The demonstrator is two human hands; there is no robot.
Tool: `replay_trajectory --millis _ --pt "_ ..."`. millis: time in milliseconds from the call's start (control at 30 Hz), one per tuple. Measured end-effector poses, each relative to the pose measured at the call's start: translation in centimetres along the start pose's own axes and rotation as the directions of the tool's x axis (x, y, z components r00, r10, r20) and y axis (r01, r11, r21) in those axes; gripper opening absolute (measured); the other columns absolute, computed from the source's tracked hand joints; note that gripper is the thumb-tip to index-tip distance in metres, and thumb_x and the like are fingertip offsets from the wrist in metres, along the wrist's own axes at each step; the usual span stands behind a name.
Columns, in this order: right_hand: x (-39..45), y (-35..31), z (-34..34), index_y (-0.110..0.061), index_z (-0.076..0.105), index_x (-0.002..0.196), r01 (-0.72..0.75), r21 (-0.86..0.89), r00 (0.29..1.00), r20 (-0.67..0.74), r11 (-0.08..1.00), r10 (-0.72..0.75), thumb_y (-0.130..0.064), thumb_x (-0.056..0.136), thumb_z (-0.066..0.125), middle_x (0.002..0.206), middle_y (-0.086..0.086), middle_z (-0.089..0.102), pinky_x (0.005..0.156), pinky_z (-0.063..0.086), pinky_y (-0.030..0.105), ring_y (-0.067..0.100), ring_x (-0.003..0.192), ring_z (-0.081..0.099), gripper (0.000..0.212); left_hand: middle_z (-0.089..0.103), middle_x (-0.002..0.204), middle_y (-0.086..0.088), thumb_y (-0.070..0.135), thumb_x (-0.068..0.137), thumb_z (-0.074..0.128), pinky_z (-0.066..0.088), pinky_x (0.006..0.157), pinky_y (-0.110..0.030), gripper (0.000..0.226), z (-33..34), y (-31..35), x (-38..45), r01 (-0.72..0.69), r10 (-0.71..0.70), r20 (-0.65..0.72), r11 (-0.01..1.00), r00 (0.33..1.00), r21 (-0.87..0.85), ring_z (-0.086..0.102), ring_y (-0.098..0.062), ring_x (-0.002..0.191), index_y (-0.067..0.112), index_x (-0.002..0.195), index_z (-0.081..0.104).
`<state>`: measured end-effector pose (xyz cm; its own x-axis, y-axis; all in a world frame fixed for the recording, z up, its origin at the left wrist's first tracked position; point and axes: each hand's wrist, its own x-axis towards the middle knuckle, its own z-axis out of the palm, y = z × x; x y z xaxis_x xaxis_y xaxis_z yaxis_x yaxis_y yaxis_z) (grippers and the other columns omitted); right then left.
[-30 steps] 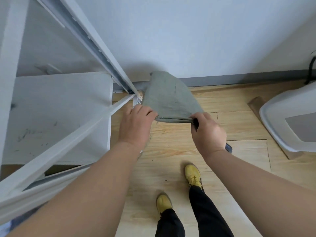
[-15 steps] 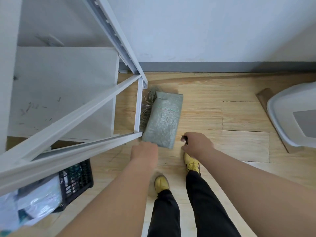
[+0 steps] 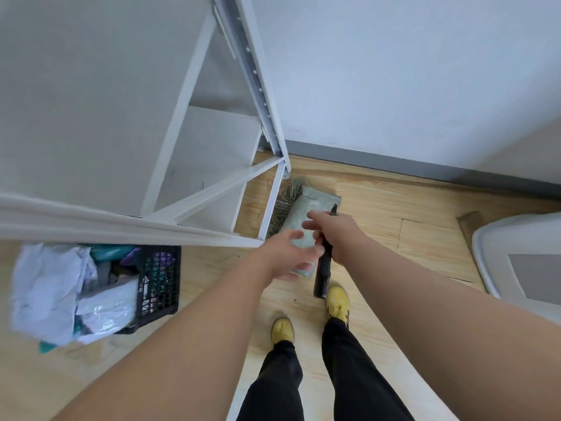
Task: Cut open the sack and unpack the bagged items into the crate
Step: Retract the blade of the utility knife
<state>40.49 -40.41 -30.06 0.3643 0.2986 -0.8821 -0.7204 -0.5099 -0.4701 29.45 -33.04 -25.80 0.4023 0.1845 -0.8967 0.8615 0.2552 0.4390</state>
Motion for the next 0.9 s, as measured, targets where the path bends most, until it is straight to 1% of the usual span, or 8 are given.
replay_trajectory --millis 200,300,400,467,567,667,800,900 --pt "-4.0 -2.6 1.0 -0.007 0.062 0.087 0.079 0.059 0.991 0.1 0.995 -0.085 -0.024 0.089 0.065 0.082 0.009 0.067 0.066 0.051 0.031 0.017 0.062 0.057 0.016 0.068 0.113 -0.009 0.031 0.093 0.061 0.058 0.083 -0.035 0.032 0.1 0.4 -4.2 -0.038 0.045 0.072 0.994 0.996 -0.099 0.067 -0.021 0.102 0.01 0.118 0.059" --pt "-5.8 -2.1 1.4 -0.015 0.063 0.096 0.113 -0.116 0.983 0.157 0.987 -0.094 -0.031 0.088 0.066 0.09 0.004 0.072 0.084 0.053 0.036 0.019 0.087 0.069 0.018 0.067 0.11 -0.011 0.028 0.095 0.058 0.058 0.083 -0.038 0.023 -0.3 -0.5 -5.5 -0.057 0.058 0.007 0.995 0.998 -0.08 0.067 -0.024 0.1 0.01 0.108 0.059" --pt "-8.3 -0.2 2.5 -0.014 0.064 0.104 0.099 -0.227 0.978 0.203 0.969 -0.052 -0.029 0.088 0.067 0.098 0.004 0.071 0.066 0.056 0.026 0.015 0.085 0.067 0.021 0.067 0.108 -0.011 0.026 0.096 0.057 0.058 0.082 -0.04 0.02 -1.1 -2.7 -6.8 -0.089 0.08 -0.088 0.991 0.993 -0.104 0.067 -0.025 0.098 0.011 0.108 0.059" --pt "-10.2 1.7 4.0 -0.016 0.064 0.097 0.081 -0.269 0.979 0.203 0.96 -0.025 -0.026 0.088 0.067 0.096 0.004 0.071 0.067 0.055 0.026 0.014 0.08 0.064 0.013 0.067 0.111 -0.012 0.024 0.097 0.054 0.058 0.079 -0.039 0.024 -2.1 -4.7 -8.2 -0.108 0.094 -0.123 0.988 0.988 -0.109 0.067 -0.026 0.099 0.009 0.116 0.058" --pt "-13.1 5.2 7.4 -0.015 0.063 0.097 0.052 -0.22 0.985 0.174 0.974 -0.013 -0.021 0.087 0.07 0.086 0.003 0.069 0.059 0.054 0.025 0.012 0.072 0.062 0.013 0.065 0.114 -0.012 0.016 0.098 0.049 0.058 0.075 -0.036 0.021 -4.1 -8.7 -11.4 -0.134 0.126 -0.151 0.99 0.981 -0.046 0.065 -0.026 0.101 0.009 0.116 0.058" --pt "-16.6 9.2 11.9 -0.01 0.06 0.105 -0.004 -0.194 0.981 0.19 0.981 0.041 -0.019 0.087 0.071 0.093 0.007 0.068 0.049 0.049 0.025 0.014 0.076 0.062 0.023 0.063 0.118 -0.013 0.01 0.098 0.048 0.057 0.079 -0.036 0.023 -6.5 -13.8 -16.3 -0.127 0.12 -0.157 0.991 0.98 -0.034 0.063 -0.026 0.102 0.012 0.119 0.058" --pt "-21.9 12.7 18.8 -0.01 0.06 0.107 0.053 -0.168 0.955 0.295 0.984 -0.001 -0.019 0.089 0.068 0.104 0.01 0.069 0.057 0.051 0.028 0.018 0.086 0.064 0.021 0.063 0.121 -0.011 0.008 0.097 0.051 0.055 0.088 -0.038 0.03 -11.2 -19.2 -23.0 -0.163 0.16 -0.233 0.987 0.959 0.009 0.062 -0.025 0.107 0.013 0.125 0.058" --pt "-25.0 12.9 23.0 -0.012 0.062 0.115 0.187 -0.148 0.917 0.381 0.971 -0.118 -0.021 0.092 0.064 0.108 0.008 0.07 0.064 0.055 0.028 0.018 0.092 0.065 0.025 0.066 0.116 -0.01 0.009 0.096 0.053 0.055 0.088 -0.039 0.03 -14.4 -20.8 -26.0 -0.303 0.263 -0.392 0.952 0.882 -0.044 0.064 -0.025 0.106 0.013 0.126 0.059"
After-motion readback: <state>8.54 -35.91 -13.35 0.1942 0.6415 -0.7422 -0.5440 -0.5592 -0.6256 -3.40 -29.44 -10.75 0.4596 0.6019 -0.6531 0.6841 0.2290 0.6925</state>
